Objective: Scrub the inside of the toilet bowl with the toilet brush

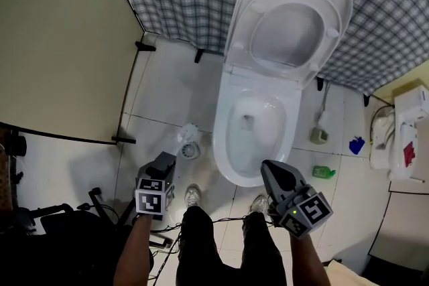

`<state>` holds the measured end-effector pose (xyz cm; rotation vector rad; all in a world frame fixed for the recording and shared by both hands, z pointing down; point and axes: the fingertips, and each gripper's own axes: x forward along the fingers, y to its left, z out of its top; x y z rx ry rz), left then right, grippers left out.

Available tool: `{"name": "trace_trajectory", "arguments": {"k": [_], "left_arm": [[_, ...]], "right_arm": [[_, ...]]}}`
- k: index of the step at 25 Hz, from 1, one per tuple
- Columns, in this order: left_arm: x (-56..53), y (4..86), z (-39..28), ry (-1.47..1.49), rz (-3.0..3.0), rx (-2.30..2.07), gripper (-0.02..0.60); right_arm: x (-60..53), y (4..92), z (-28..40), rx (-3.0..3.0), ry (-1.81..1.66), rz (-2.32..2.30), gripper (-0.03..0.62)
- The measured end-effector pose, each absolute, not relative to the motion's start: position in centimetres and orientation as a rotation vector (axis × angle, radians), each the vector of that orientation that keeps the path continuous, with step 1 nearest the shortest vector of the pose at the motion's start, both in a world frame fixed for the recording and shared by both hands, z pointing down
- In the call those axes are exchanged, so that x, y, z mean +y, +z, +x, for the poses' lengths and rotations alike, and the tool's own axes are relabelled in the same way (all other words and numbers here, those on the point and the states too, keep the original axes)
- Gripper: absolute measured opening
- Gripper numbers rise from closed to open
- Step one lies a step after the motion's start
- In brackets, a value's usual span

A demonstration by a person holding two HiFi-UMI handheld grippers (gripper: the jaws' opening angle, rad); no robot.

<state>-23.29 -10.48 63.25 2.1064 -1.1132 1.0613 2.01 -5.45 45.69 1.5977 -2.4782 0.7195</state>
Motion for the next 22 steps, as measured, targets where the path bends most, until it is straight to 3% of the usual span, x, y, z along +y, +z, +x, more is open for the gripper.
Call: {"name": "trace_trajectory", "arguments": {"k": [10, 22], "left_arm": [[-8.4, 75.9, -24.5, 1.256, 1.931, -1.099, 0.167], [-8.1, 84.5, -24.0, 1.332, 1.808, -1.056, 0.166]], "right_arm": [[-4.8, 52.0, 2.6, -2.454, 0.761, 1.579, 0.0], [-5.3, 56.7, 2.5, -2.436, 0.801, 1.555, 0.0]]}}
